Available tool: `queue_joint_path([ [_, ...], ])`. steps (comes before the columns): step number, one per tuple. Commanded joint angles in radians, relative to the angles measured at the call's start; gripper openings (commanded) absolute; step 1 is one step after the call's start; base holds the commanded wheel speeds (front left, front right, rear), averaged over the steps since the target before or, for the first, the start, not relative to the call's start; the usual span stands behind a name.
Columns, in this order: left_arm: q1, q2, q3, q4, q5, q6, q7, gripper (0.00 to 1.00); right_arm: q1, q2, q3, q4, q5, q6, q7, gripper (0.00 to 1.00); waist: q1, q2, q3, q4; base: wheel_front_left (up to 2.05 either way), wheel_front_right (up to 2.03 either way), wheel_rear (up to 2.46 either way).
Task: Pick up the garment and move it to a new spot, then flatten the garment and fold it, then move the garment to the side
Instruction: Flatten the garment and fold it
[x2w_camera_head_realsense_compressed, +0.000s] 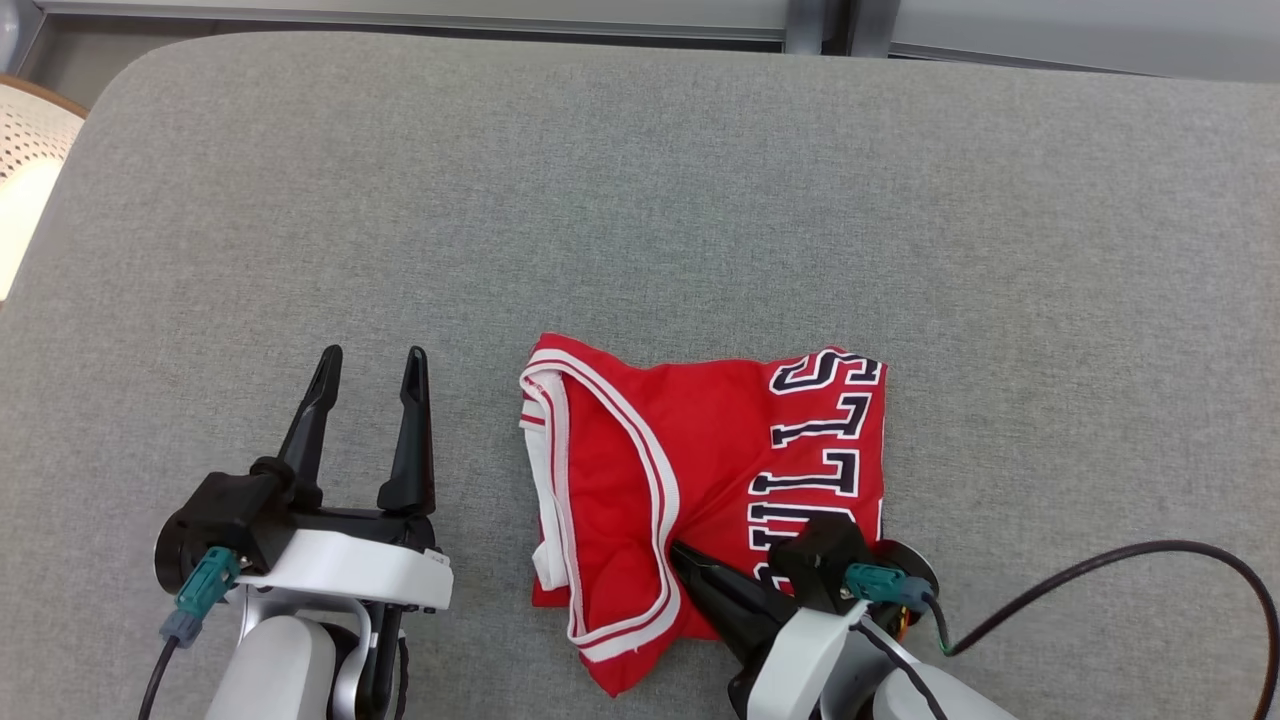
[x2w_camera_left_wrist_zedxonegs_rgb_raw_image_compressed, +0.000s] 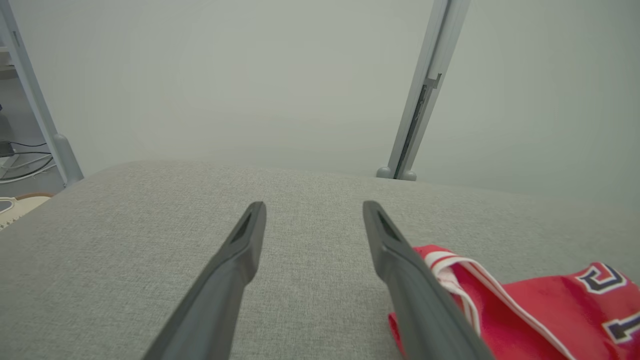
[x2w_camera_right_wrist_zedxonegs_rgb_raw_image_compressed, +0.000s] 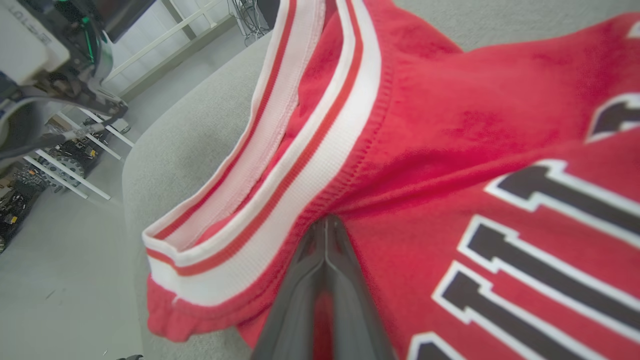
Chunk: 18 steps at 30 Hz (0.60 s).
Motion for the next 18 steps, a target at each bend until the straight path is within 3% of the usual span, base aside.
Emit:
queue_joint_path([
  [1, -0.018, 0.0, 0.002, 0.002, -0.002, -0.006, -0.005, 1.0, -0.021, 0.0, 0.018, 0.017, 0.017, 0.0, 0.001, 0.0, 0.0, 0.0, 0.001, -0.002, 0.0, 0.0, 0.0],
  [6, -0.017, -0.003, 0.008, 0.0, 0.005, -0.007, -0.005, 1.0, -0.049, -0.002, 0.02, 0.022, 0.039, 0.0, -0.026, 0.0, 0.0, 0.0, -0.001, -0.017, 0.0, 0.0, 0.0],
  [12, 0.002, 0.0, 0.02, 0.0, 0.019, -0.004, -0.005, 1.0, -0.012, -0.025, -0.096, -0.066, 0.038, 0.0, -0.088, 0.0, 0.0, 0.0, -0.019, -0.055, 0.0, 0.0, 0.0],
  [13, 0.005, 0.003, 0.023, 0.0, 0.019, -0.003, -0.005, 1.0, -0.001, -0.028, -0.121, -0.087, 0.041, 0.0, -0.095, 0.18, 0.0, 0.0, -0.023, -0.063, 0.0, 0.0, 0.0],
  [14, 0.008, 0.004, 0.027, 0.0, 0.019, -0.003, -0.005, 1.0, 0.005, -0.036, -0.145, -0.104, 0.026, 0.0, -0.103, 0.49, 0.0, 0.0, -0.026, -0.07, 0.0, 0.0, 0.0],
  [15, 0.011, 0.007, 0.028, 0.003, 0.019, -0.003, -0.005, 1.0, 0.02, -0.039, -0.173, -0.117, 0.027, 0.0, -0.108, 0.99, 0.0, 0.0, -0.032, -0.077, 0.0, 0.0, 0.0],
  [18, 0.02, 0.014, 0.033, 0.004, 0.021, -0.002, -0.005, 1.0, 0.056, -0.05, -0.28, -0.152, 0.007, 0.0, -0.13, 1.0, 0.0, 0.0, -0.049, -0.093, 0.0, 0.0, 0.0],
])
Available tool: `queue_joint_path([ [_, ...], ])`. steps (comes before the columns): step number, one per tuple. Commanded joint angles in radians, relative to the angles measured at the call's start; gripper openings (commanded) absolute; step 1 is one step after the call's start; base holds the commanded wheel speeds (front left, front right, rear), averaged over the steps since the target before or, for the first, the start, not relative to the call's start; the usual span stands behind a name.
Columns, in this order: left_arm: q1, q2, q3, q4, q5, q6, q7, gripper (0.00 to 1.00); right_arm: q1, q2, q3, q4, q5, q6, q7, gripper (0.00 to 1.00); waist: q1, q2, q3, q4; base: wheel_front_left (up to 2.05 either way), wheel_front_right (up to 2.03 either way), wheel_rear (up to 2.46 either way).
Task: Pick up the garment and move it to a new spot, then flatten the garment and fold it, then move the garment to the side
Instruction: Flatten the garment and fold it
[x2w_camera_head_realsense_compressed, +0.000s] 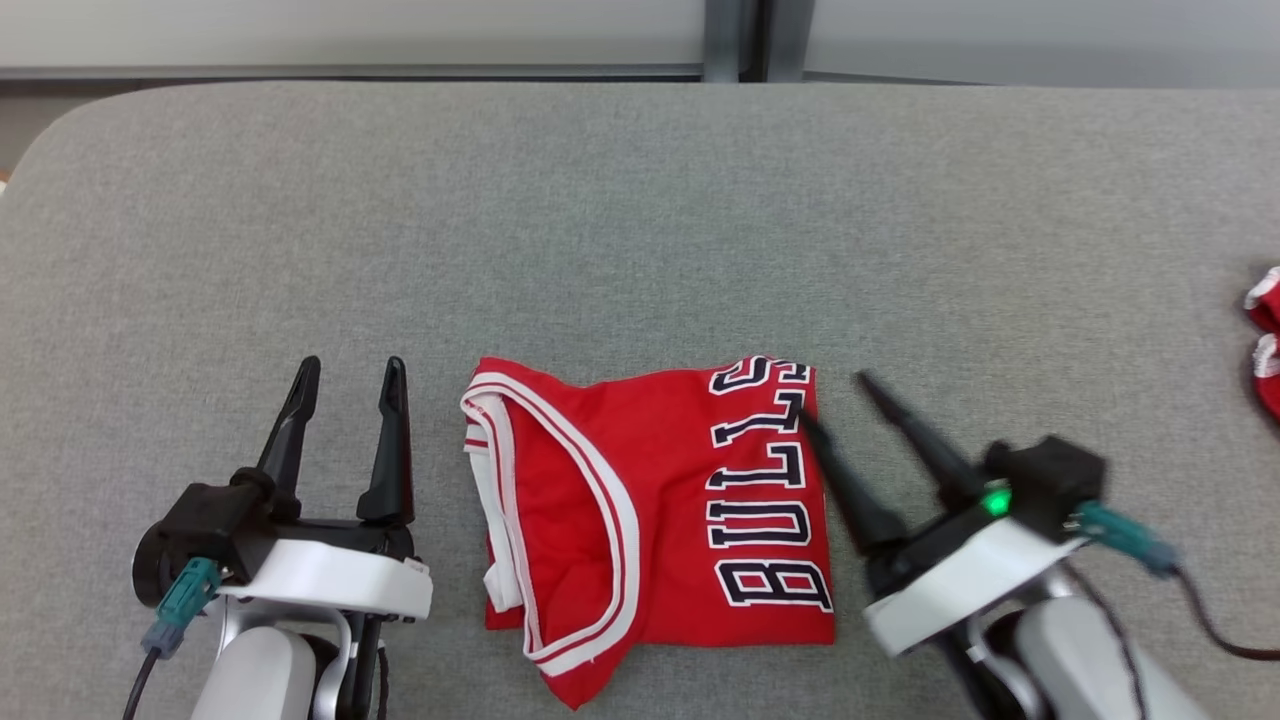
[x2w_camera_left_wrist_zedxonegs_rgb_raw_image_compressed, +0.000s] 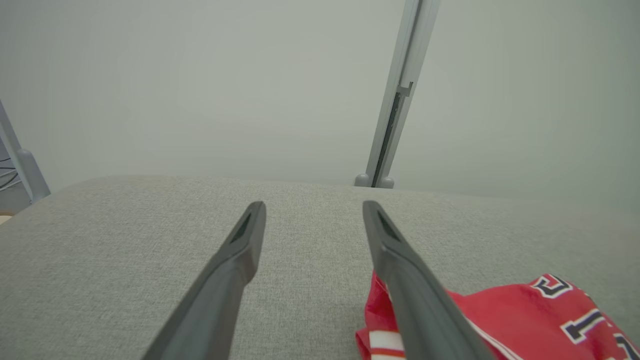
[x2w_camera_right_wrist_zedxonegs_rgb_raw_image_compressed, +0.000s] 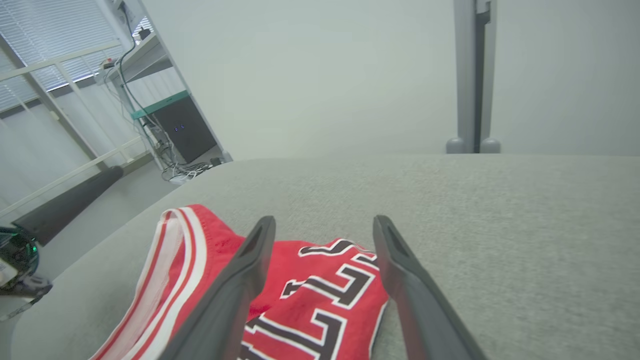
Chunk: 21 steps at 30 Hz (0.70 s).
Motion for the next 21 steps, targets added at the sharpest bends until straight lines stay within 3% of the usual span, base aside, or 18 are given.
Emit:
queue_joint_path([
  [1, 0.009, 0.01, 0.006, -0.001, 0.008, 0.004, -0.004, 1.0, 0.011, -0.01, -0.035, -0.01, -0.014, 0.0, -0.015, 1.0, 0.0, 0.0, -0.015, -0.013, 0.0, 0.0, 0.0],
  [11, 0.074, 0.051, 0.021, -0.011, -0.002, 0.01, 0.012, 1.0, 0.152, 0.0, -0.402, -0.112, -0.117, 0.0, 0.003, 1.0, 0.0, 0.0, -0.101, -0.063, 0.0, 0.0, 0.0],
  [21, 0.162, 0.071, 0.012, -0.025, -0.016, 0.014, 0.055, 1.0, 0.32, 0.047, -0.515, -0.204, -0.172, 0.0, 0.076, 1.0, 0.0, 0.0, -0.233, -0.073, 0.0, 0.0, 0.0],
])
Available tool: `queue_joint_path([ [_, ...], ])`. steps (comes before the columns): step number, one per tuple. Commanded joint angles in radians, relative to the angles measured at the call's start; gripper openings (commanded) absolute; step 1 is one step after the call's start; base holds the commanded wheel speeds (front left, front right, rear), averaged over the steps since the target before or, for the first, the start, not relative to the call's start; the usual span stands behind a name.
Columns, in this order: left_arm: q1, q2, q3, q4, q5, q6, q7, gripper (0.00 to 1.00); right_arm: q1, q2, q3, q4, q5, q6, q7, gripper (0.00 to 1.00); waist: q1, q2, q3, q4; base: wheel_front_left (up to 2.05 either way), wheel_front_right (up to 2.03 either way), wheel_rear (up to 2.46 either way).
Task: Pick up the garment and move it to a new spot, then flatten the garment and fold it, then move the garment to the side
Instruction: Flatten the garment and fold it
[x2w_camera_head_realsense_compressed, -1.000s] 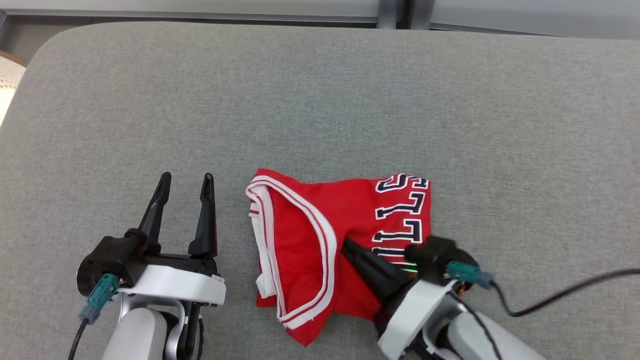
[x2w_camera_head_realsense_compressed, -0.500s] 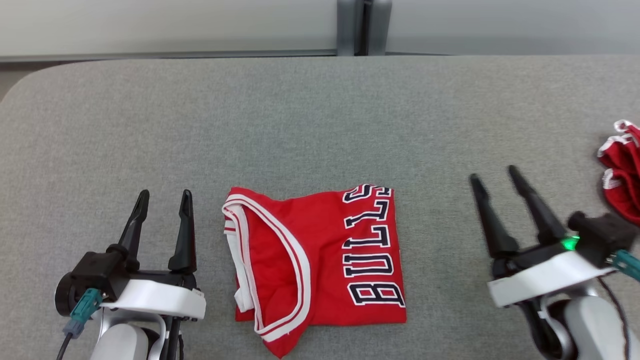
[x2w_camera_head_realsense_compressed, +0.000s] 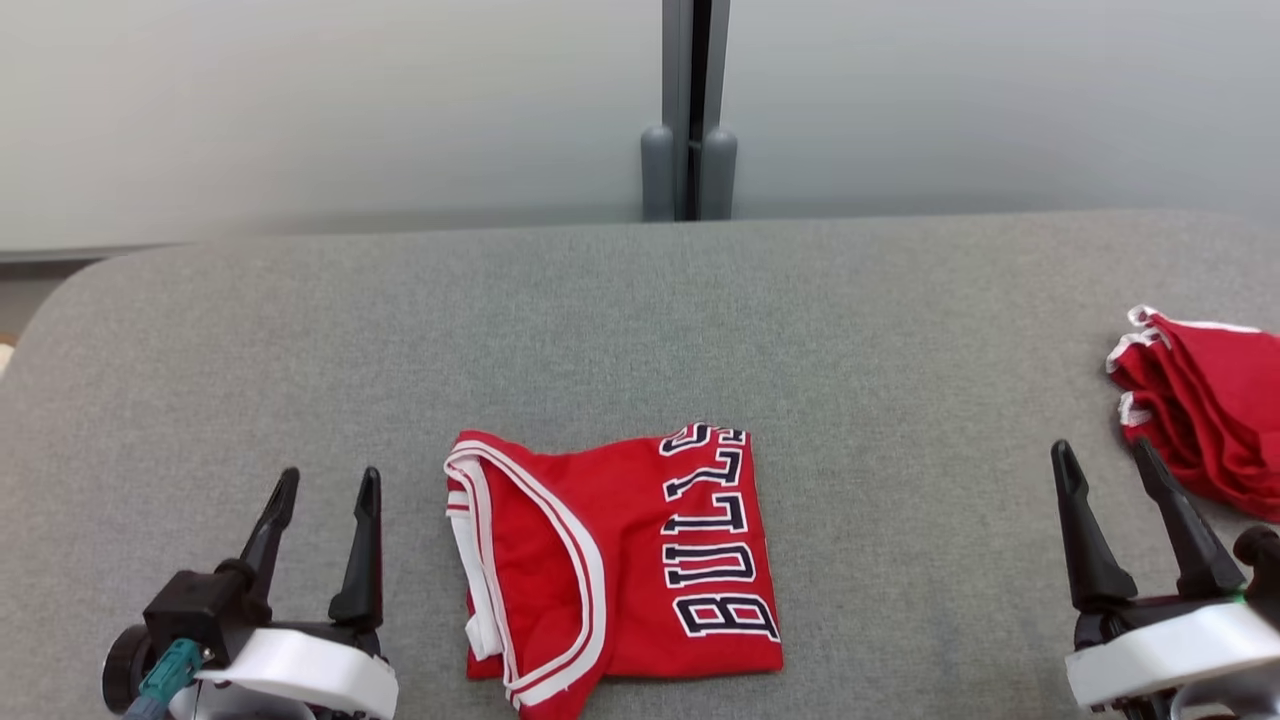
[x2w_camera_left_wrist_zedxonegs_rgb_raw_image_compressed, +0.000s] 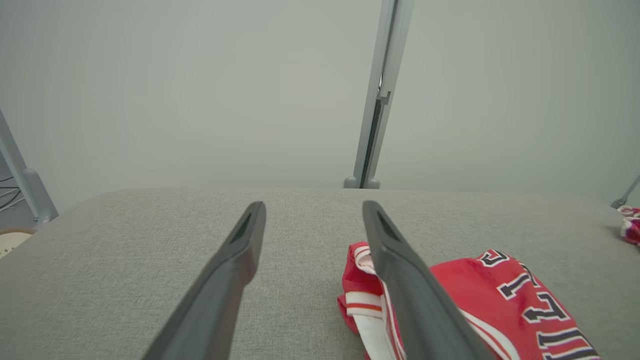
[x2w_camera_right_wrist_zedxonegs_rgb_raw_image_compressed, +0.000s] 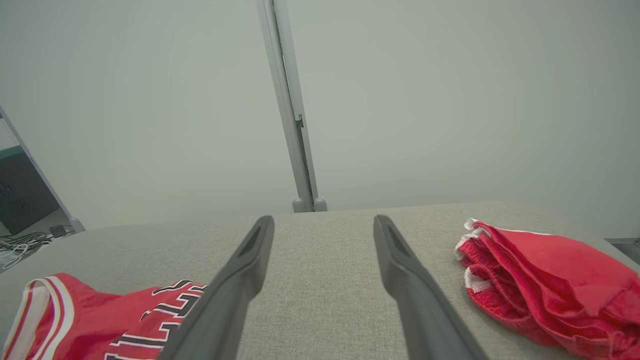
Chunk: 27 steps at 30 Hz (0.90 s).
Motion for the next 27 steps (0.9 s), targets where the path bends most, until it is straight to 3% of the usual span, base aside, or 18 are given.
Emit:
queue_joint_path([
  [1, 0.026, 0.009, 0.001, -0.006, -0.008, 0.007, 0.006, 1.0, 0.032, 0.004, -0.011, -0.015, -0.007, 0.0, 0.018, 1.0, 0.0, -0.0001, -0.049, -0.003, 0.0, 0.0, 0.0],
  [27, 0.07, 0.03, -0.011, -0.066, -0.007, 0.046, 0.038, 1.0, 0.124, 0.039, -0.068, -0.137, -0.068, 0.0, 0.115, 1.0, 0.0, -0.0001, -0.071, 0.002, 0.0, 0.0, 0.0],
])
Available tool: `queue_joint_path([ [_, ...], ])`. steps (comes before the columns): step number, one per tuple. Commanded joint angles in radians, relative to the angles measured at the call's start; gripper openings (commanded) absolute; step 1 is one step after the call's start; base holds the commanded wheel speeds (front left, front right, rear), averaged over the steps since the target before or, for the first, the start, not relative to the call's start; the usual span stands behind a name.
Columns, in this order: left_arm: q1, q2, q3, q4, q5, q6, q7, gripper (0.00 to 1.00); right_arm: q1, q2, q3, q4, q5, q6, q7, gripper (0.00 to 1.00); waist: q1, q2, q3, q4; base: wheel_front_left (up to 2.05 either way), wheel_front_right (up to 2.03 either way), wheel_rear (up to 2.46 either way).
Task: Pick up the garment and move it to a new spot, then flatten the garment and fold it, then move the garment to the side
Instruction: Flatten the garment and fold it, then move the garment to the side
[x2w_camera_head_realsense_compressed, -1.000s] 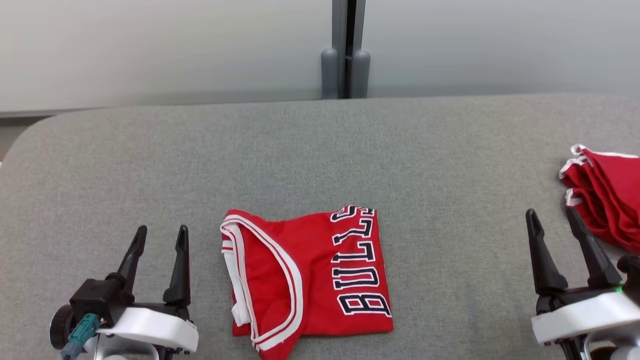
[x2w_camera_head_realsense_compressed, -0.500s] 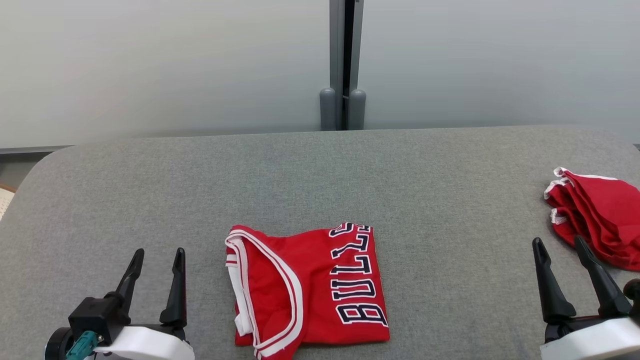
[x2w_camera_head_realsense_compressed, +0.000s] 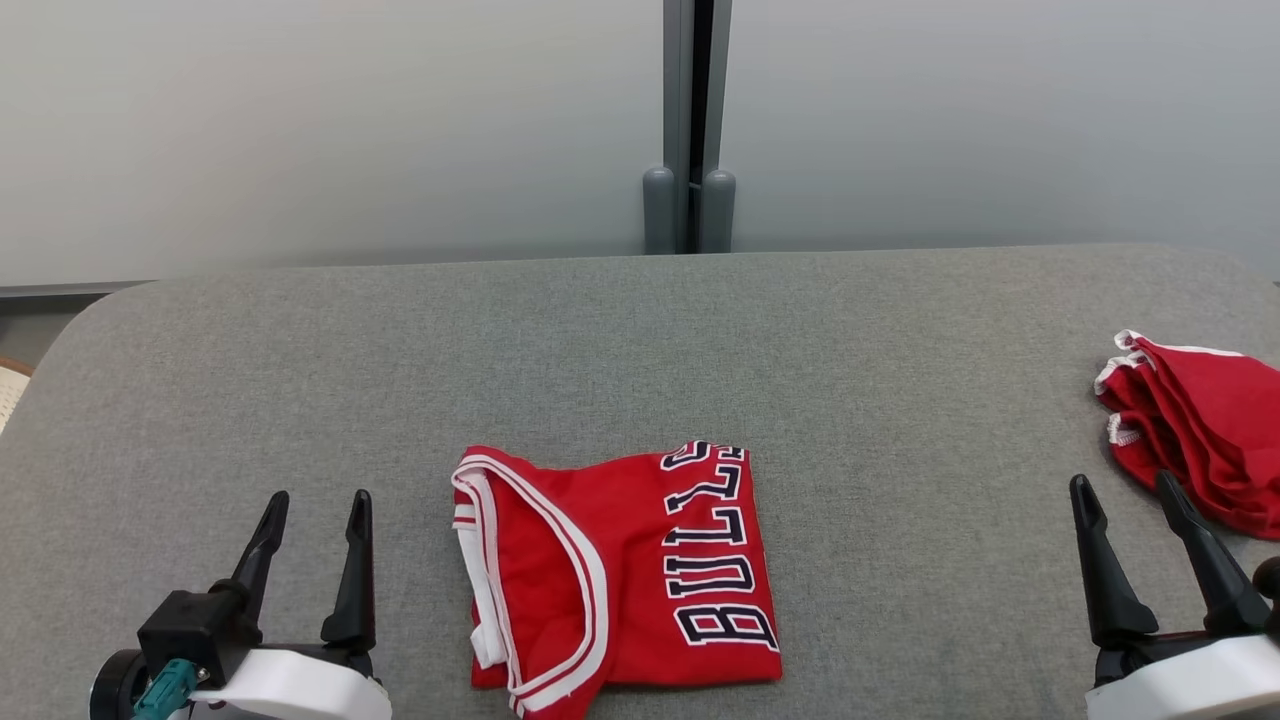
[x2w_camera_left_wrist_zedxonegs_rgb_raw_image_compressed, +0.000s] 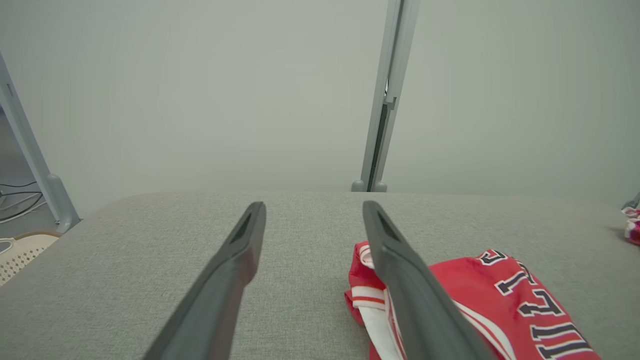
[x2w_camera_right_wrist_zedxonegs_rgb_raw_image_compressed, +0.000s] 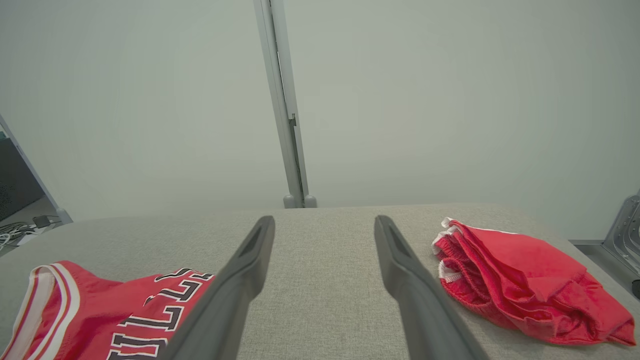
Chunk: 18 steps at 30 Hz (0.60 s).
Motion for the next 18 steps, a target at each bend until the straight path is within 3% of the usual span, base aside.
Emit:
queue_joint_path([
  [1, -0.001, 0.005, -0.001, -0.003, 0.002, 0.005, -0.004, 1.0, 0.007, 0.001, -0.006, -0.005, -0.003, 0.0, 0.002, 1.0, 0.0, -0.0001, 0.002, 0.001, 0.0, 0.0, 0.0],
  [11, -0.075, -0.011, -0.019, -0.033, 0.01, 0.015, -0.016, 1.0, -0.034, -0.009, 0.006, 0.003, -0.009, 0.0, 0.029, 1.0, 0.0, -0.0001, 0.092, 0.041, 0.0, 0.0, 0.0],
  [18, -0.164, -0.036, -0.044, -0.038, 0.017, 0.008, -0.045, 1.0, -0.106, -0.04, 0.158, 0.122, 0.025, 0.0, 0.034, 1.0, 0.0, -0.0001, 0.204, 0.122, 0.0, 0.0, 0.0],
])
